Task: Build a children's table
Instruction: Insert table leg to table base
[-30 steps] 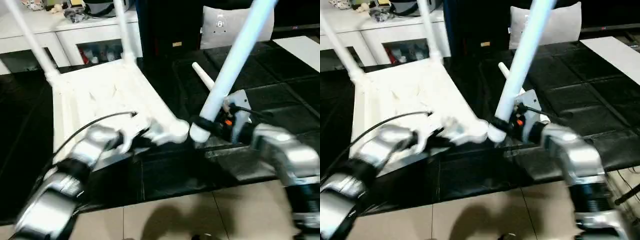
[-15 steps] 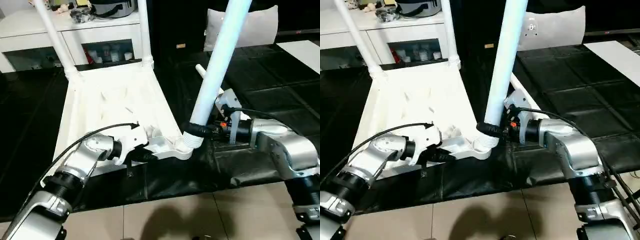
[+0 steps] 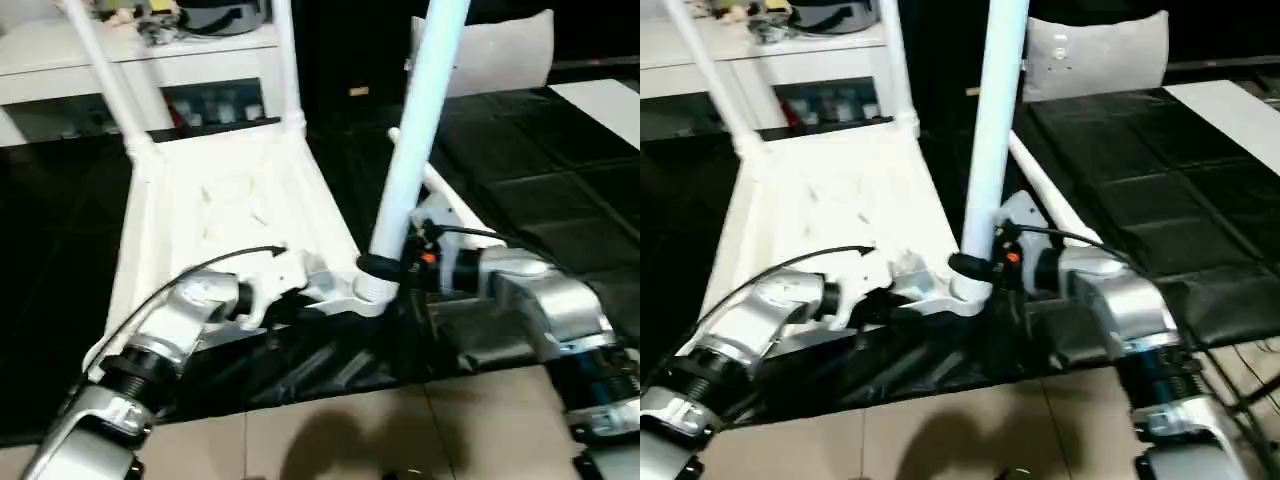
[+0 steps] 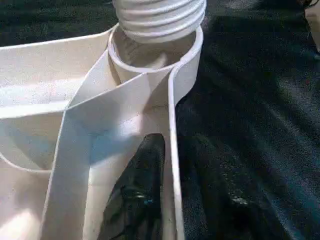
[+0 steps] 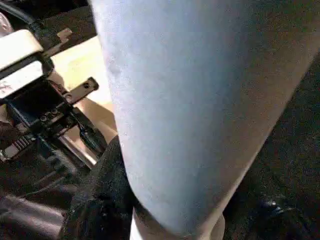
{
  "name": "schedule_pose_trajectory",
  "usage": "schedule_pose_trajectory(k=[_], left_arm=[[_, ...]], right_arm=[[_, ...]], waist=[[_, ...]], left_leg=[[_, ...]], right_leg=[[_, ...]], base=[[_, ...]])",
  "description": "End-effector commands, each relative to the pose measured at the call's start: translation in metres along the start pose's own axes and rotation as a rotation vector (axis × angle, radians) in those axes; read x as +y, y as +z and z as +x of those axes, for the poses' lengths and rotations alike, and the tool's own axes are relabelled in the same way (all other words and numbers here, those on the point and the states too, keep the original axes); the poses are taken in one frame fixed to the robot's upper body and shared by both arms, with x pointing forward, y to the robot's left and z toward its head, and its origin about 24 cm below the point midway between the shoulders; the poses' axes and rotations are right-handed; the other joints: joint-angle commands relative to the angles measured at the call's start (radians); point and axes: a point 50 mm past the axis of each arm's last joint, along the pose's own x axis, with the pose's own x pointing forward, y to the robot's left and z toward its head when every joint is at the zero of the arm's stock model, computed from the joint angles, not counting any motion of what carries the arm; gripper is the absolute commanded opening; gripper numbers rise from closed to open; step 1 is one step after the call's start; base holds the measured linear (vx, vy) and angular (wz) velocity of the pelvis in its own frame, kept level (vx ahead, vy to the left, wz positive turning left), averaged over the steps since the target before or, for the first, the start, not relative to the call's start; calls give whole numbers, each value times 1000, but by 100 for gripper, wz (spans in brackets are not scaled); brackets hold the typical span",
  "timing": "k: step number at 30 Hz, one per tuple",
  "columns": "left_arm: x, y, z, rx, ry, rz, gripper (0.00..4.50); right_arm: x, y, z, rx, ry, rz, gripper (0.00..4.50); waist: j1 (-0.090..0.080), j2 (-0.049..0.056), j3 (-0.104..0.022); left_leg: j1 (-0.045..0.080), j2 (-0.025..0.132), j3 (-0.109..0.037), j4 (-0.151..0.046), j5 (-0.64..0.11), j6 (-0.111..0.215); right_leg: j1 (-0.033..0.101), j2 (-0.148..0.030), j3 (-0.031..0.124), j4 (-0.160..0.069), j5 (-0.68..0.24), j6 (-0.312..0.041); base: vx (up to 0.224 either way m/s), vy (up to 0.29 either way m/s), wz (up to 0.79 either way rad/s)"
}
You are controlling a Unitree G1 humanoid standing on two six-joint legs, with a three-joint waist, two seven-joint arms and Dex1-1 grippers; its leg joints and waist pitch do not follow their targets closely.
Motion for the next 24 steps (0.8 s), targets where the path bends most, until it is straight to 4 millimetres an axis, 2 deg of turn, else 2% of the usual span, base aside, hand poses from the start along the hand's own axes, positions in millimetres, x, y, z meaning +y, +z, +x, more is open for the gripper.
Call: schedule_pose_trajectory(k=[1,4,8,9,10,12,13,19,24], left_arm=[[3,-6,-4,32,9,-7,95],[3,-10,-7,51,6,-26,76],[4,-13,-10,59,14,-27,39],[4,-13,-10,60,17,-25,33],[4,-13,-11,59,19,-25,28],[5,-13,-12,58,22,-25,16],[5,-13,-12,58,22,-25,1],[3,-11,-11,43,4,-18,0],[-2,-5,-6,13,-21,-5,0]], right_arm=[[-2,5,1,-15,-11,-16,191],[0,5,2,-18,1,-14,191],[1,6,4,-21,14,-17,191],[1,6,4,-22,17,-17,191],[2,7,4,-25,23,-18,191],[3,8,5,-28,34,-20,191],[3,8,5,-28,34,-20,191],[5,14,8,-40,68,-20,191],[5,15,13,-36,80,-21,191]], waist=[[-7,-20,-66],[-19,-18,-64],[-26,-18,-65],[-28,-25,-65],[-29,-20,-64],[-35,-25,-63],[-36,-23,-62],[-38,-26,-61],[-37,-27,-63]], left_leg=[[-16,12,13,-76,-138,70],[-15,10,13,-75,-162,70],[-16,10,11,-75,-163,70],[-17,10,11,-75,-163,72],[-16,11,10,-75,-164,72],[-18,10,11,-75,-170,72],[-16,10,11,-75,-174,72],[-15,9,11,-74,-180,71],[-16,12,11,-75,-161,76]], right_leg=[[70,-49,41,-87,-465,-47],[68,-48,38,-93,-498,-40],[68,-48,38,-93,-507,-35],[68,-48,37,-93,-506,-35],[68,-49,38,-92,-507,-38],[68,-49,37,-93,-518,-36],[67,-49,36,-95,-527,-34],[64,-50,34,-99,-559,-20],[64,-51,38,-94,-525,-37]], base=[[0,0,0],[0,0,0],[0,0,0],[0,0,0],[0,0,0],[0,0,0],[0,0,0],[0,0,0],[0,0,0]])
